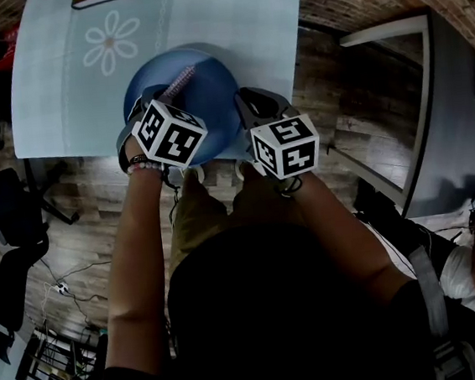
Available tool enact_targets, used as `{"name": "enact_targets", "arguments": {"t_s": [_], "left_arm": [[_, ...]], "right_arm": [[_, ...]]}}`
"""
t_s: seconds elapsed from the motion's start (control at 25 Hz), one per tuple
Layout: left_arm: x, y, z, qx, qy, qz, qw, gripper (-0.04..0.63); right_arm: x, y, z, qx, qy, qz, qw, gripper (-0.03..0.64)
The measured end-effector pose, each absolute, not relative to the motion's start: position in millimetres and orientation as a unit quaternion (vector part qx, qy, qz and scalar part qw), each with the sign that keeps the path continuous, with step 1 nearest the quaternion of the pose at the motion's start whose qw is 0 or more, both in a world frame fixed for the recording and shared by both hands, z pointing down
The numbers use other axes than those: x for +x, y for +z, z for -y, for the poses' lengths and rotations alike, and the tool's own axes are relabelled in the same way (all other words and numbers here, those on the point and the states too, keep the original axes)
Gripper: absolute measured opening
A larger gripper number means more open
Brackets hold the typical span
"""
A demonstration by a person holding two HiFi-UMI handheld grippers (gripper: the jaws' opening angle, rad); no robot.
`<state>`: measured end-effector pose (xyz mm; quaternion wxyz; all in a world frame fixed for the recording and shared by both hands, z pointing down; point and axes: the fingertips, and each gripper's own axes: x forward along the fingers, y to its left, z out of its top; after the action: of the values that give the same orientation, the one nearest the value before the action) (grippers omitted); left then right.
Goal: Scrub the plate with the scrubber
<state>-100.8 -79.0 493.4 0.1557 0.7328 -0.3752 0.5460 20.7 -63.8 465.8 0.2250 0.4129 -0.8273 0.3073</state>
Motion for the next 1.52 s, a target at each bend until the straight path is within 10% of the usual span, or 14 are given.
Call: {"name": "enact_targets", "arguments": {"t_s": [1.52], "left_arm": [[-62.4,448.7,12.4,0.777,0.461,0.381,0.199,0.077]], "right_arm": [[53.9,389.8,82.8,0.404,0.207,0.866,0.209,0.055]]}}
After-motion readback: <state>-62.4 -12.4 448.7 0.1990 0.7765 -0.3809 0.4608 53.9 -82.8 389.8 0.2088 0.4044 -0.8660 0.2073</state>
